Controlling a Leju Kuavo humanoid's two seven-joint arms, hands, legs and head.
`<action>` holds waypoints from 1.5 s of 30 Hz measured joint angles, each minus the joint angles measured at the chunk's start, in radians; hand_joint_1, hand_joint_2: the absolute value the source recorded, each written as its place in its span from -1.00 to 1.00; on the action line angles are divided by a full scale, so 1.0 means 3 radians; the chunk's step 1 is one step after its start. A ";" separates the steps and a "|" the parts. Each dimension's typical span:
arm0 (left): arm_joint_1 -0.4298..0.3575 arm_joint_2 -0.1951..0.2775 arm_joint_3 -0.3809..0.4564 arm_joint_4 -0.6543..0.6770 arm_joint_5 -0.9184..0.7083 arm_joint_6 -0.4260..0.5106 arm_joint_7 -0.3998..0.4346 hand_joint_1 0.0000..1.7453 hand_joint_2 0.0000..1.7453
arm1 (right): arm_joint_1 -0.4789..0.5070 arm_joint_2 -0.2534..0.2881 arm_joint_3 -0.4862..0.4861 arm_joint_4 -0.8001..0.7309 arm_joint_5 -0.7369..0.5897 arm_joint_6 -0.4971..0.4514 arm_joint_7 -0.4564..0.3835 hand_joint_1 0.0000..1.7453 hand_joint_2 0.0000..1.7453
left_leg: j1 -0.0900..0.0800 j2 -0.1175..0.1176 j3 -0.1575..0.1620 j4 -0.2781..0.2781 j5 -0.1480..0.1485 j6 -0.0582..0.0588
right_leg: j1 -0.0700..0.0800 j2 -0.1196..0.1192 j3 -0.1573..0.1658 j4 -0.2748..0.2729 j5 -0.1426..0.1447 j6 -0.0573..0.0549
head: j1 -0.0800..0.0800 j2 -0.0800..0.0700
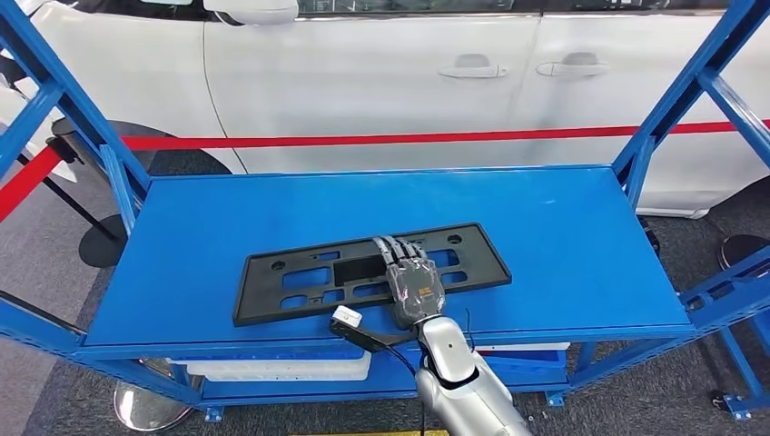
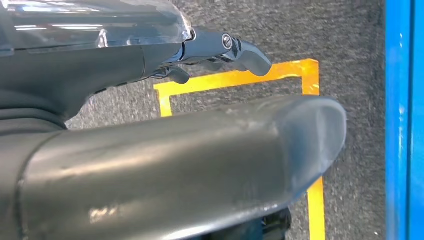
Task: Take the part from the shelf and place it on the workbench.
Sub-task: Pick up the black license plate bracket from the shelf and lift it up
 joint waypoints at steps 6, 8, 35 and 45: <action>0.0004 -0.0001 0.0003 0.0000 -0.0025 0.0008 0.0022 -1.00 -1.00 | 0.0004 0.0000 -0.0075 0.0066 -0.0067 0.0051 -0.0036 1.00 1.00 | 0.0005 0.0000 -0.0007 -0.0009 0.0010 0.0024 | -0.0039 -0.0008 -0.0371 0.0763 -0.0287 0.0054 | 0.0013 0.0000; 0.0008 -0.0006 0.0003 0.0000 -0.0026 0.0007 0.0031 -1.00 -1.00 | 0.0004 -0.0001 -0.0091 0.0069 -0.0072 0.0079 -0.0041 1.00 1.00 | 0.0004 -0.0006 0.0008 -0.0004 -0.0001 0.0009 | -0.0045 -0.0016 -0.0152 0.0326 -0.0057 0.0038 | 0.0014 0.0000; 0.0034 -0.0054 0.0086 0.0000 -0.0014 0.0016 0.0067 -1.00 -1.00 | 0.0243 -0.0071 -0.0174 -0.0258 -0.0794 0.0401 -0.0665 1.00 1.00 | 0.0022 0.0021 0.0018 0.0006 -0.0010 0.0024 | -0.0036 -0.0005 -0.0320 0.0811 -0.0425 0.0069 | 0.0011 0.0000; 0.0041 -0.0104 0.0386 0.0001 0.0080 0.0053 0.0038 -1.00 1.00 | 0.0911 -0.0361 -0.0039 -0.2759 -0.4915 0.1033 -0.1485 1.00 1.00 | 0.0009 -0.0007 0.0023 0.0045 -0.0068 -0.0094 | -0.0022 -0.0051 0.0157 -0.0180 0.0047 -0.0057 | 0.0009 0.0000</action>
